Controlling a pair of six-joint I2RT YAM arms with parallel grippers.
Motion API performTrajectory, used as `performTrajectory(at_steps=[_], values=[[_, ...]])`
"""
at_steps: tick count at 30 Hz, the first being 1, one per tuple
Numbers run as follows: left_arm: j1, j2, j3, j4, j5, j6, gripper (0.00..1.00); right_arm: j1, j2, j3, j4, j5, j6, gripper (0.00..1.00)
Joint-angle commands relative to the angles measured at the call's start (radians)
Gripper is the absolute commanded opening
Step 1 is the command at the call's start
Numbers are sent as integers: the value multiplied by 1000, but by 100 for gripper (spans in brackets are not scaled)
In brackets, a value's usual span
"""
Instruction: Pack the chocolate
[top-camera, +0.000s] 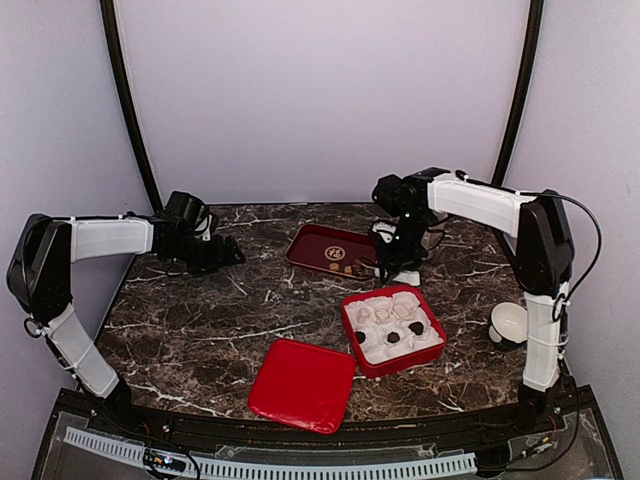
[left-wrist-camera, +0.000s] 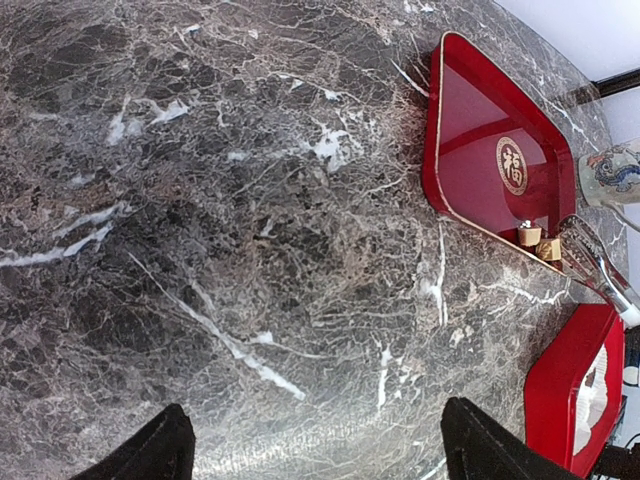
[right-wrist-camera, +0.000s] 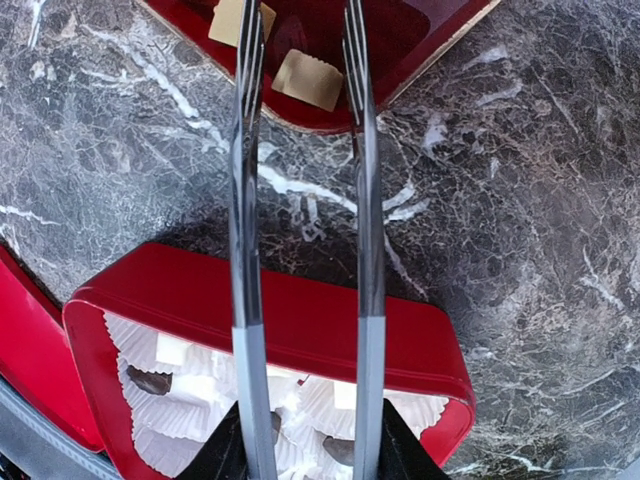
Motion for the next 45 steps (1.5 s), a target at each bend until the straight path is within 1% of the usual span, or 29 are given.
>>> performTrajectory(at_steps=[1, 3, 9, 16, 19, 24, 37, 45], values=[[6, 2, 18, 10, 5, 15, 88, 8, -20, 17, -10, 7, 8, 36], [8, 3, 19, 9, 3, 15, 88, 8, -12, 36, -31, 24, 2, 38], [6, 4, 18, 13, 3, 13, 88, 1, -32, 45, -51, 37, 0, 38], [7, 6, 16, 19, 8, 8, 88, -38, -78, -15, -28, 28, -10, 35], [7, 8, 17, 21, 11, 6, 88, -52, -71, -34, -3, 26, -10, 34], [7, 8, 24, 16, 8, 11, 88, -56, -41, -11, 8, 6, -13, 33], [6, 20, 29, 22, 14, 11, 88, -55, -37, -5, 5, -61, -41, 39], [6, 18, 28, 20, 9, 17, 88, -41, -28, 16, -28, 24, -31, 38]])
